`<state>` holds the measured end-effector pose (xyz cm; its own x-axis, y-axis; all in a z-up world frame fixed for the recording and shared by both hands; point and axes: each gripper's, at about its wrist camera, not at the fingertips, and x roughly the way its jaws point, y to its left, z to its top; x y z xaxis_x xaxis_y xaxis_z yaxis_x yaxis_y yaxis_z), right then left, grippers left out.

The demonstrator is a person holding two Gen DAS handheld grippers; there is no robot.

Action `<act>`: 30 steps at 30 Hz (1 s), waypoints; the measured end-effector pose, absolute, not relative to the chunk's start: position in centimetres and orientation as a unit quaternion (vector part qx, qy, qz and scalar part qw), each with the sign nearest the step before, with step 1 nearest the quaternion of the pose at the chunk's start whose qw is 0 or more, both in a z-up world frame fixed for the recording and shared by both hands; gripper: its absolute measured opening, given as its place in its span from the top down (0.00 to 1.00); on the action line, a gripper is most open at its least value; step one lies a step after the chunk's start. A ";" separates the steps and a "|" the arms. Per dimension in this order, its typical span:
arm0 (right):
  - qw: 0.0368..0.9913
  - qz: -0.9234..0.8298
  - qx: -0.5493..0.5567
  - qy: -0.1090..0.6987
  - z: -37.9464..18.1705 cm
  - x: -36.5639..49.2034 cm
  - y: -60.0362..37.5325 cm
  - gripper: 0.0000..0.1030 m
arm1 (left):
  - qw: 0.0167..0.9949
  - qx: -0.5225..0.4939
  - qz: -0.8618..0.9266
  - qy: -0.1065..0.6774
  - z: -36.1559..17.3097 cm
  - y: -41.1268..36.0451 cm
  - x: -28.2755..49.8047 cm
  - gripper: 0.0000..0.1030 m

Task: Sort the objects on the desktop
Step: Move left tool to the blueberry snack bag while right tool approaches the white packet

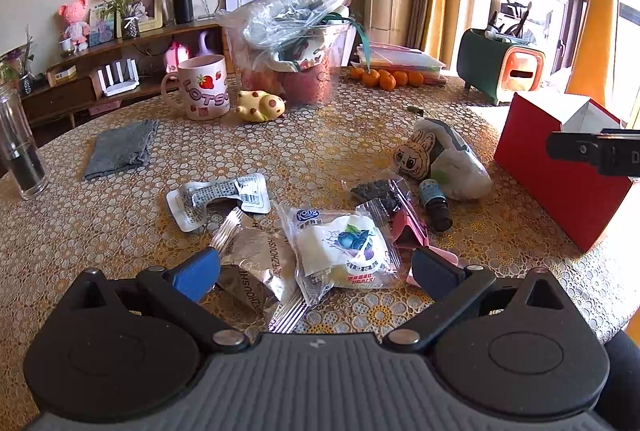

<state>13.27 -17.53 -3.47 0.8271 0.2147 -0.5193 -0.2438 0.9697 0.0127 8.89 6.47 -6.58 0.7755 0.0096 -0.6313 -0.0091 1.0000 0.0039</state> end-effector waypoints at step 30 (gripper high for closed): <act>0.933 0.105 -0.040 0.342 -8.1 26.5 -12.7 0.15 | 0.918 0.033 0.009 0.396 -11.2 4.1 16.4 0.01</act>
